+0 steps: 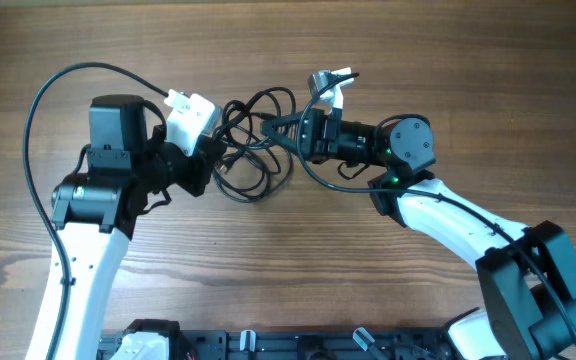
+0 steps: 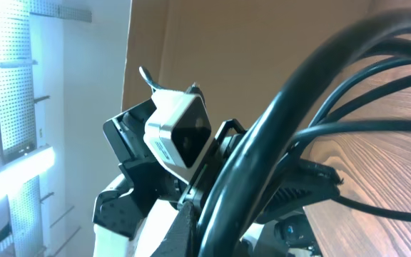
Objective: Untangle cables
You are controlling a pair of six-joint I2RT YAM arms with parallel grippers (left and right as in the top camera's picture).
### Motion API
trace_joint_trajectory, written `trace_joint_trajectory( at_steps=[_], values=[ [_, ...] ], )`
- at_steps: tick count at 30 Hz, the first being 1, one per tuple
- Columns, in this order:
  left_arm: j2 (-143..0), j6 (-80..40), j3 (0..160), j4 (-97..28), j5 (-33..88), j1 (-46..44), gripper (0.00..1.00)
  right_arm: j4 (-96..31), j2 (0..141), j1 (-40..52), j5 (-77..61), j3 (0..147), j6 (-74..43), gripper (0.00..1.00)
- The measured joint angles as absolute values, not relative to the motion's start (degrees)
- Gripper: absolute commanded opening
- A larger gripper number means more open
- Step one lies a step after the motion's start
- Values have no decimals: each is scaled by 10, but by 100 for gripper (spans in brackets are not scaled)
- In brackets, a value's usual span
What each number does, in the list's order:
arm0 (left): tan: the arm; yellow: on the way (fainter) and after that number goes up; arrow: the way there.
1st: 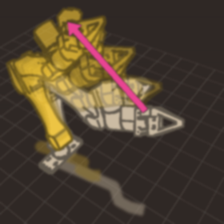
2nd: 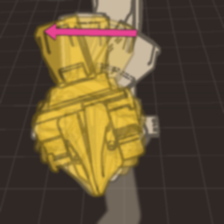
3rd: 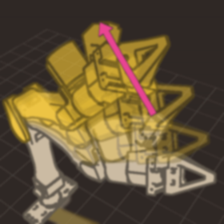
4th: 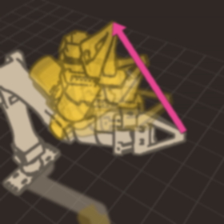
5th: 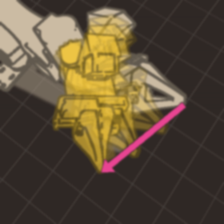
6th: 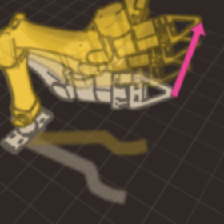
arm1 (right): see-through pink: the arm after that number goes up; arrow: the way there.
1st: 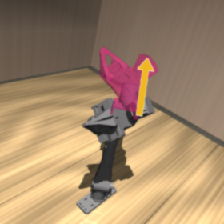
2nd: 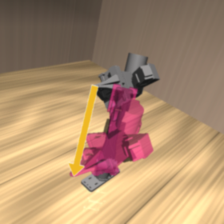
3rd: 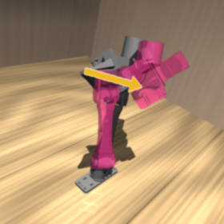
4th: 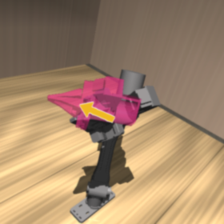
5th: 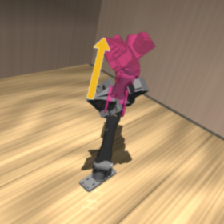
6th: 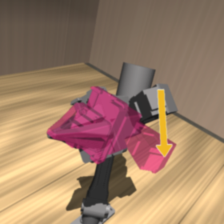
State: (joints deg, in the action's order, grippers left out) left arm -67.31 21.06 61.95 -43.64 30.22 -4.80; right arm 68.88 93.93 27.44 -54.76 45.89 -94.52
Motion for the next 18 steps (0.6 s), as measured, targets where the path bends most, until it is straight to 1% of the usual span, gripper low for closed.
trace_joint_trajectory(
  at_steps=[3,5,8,10,12,14,15,16,17,18],
  values=[
    [-673,171,619,-413,312,-48,4,688,939,274,-551,459,-942,4],
    [-673,135,620,-403,312,-48,4,656,939,274,-550,459,-929,4],
    [-662,46,619,-400,278,-48,4,500,941,270,-516,461,-884,4],
    [-630,19,619,-401,258,-48,4,453,942,263,-496,461,-862,4],
    [-567,-10,619,-403,206,-48,4,432,942,251,-486,461,-844,4],
    [-518,-35,619,-413,138,-48,17,432,942,243,-485,461,-839,4],
    [-505,-42,619,-422,116,-48,25,435,942,240,-485,461,-839,4],
    [-494,-51,619,-433,97,-48,41,446,942,238,-484,461,-841,4],
    [-488,-56,619,-445,83,-48,88,465,942,238,-483,461,-846,4],
    [-488,-60,620,-462,72,-48,100,503,943,237,-477,460,-856,4]
  ],
)
